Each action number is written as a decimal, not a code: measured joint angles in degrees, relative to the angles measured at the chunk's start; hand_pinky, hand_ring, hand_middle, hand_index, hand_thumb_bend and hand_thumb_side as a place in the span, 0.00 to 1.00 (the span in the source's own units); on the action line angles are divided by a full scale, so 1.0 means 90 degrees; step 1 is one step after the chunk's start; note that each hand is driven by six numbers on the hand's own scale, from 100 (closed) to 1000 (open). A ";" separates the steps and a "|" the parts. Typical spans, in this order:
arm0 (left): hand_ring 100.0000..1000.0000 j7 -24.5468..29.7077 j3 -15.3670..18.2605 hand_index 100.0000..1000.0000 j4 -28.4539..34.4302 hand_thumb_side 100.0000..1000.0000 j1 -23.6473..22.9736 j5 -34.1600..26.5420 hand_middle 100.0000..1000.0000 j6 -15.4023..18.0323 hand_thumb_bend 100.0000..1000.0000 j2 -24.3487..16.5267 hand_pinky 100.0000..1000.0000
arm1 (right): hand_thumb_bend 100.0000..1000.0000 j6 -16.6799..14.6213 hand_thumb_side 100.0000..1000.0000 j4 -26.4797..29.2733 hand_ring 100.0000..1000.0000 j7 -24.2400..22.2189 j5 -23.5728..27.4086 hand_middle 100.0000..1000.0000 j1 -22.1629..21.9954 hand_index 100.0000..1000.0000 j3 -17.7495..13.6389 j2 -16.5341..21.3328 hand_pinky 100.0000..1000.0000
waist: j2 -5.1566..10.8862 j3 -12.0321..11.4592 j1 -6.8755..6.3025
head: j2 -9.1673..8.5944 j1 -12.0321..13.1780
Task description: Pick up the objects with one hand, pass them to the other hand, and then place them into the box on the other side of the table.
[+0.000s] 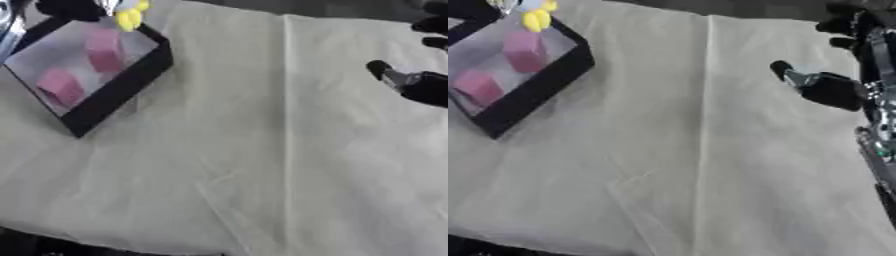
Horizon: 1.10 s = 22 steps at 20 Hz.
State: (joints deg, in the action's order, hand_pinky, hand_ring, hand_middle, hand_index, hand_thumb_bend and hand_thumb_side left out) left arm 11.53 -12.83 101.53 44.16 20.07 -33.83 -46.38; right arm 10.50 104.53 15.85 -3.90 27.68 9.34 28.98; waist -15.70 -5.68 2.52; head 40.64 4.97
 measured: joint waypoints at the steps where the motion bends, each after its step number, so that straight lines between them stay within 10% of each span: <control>1: 0.51 -0.0022 0.0010 0.31 -0.0052 0.00 -0.0046 0.0026 0.42 0.0007 0.07 -0.0037 0.62 | 0.60 0.0005 0.00 0.0003 0.80 0.0034 0.0023 0.61 0.0000 0.81 -0.0024 0.0002 0.79 | -0.0005 0.0005 0.0001 | -0.0031 0.0005; 22: 0.53 -0.0727 0.0267 0.35 -0.1731 0.00 -0.0428 0.0201 0.45 0.0295 0.07 -0.0155 0.64 | 0.61 0.0016 0.00 0.0396 0.80 0.0369 0.0295 0.60 0.0003 0.81 -0.0252 0.0069 0.79 | -0.0041 0.0117 0.0131 | -0.0192 0.0100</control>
State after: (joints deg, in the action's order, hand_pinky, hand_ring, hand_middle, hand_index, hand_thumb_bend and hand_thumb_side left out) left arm 4.98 -10.43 85.96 40.31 21.89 -31.18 -47.78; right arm 10.65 108.09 19.17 -1.24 27.71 7.06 29.60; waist -16.07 -4.62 3.70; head 38.91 5.87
